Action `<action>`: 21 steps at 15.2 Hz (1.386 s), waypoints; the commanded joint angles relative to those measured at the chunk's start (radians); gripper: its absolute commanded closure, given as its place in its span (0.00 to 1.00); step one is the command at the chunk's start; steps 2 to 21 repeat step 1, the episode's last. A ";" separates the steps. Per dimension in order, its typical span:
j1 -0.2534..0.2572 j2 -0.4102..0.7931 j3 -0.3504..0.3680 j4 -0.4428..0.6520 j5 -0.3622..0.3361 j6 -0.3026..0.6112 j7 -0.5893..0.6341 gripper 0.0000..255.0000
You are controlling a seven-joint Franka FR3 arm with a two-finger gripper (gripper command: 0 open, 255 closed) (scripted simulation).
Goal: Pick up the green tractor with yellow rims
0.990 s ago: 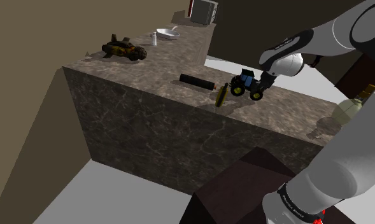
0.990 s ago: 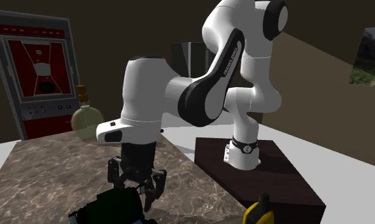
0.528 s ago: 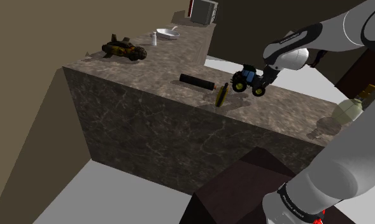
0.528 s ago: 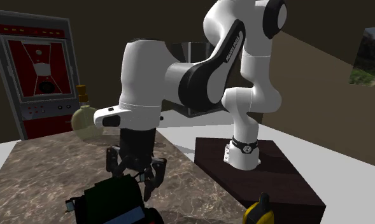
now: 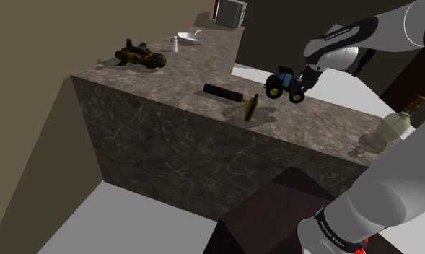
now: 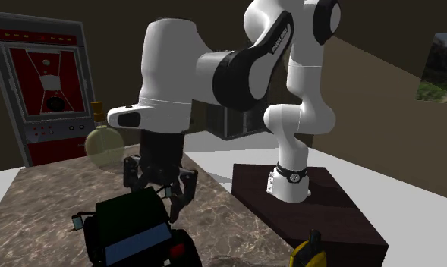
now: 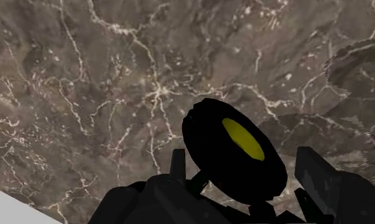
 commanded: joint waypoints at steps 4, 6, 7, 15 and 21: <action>0.000 -0.004 0.000 0.008 -0.002 -0.009 0.001 1.00; 0.000 -0.004 0.000 0.008 -0.002 -0.009 0.001 1.00; 0.000 -0.004 0.000 0.008 -0.002 -0.009 0.001 1.00; 0.000 -0.004 0.000 0.008 -0.002 -0.009 0.001 1.00; 0.000 -0.004 0.000 0.008 -0.002 -0.009 0.001 1.00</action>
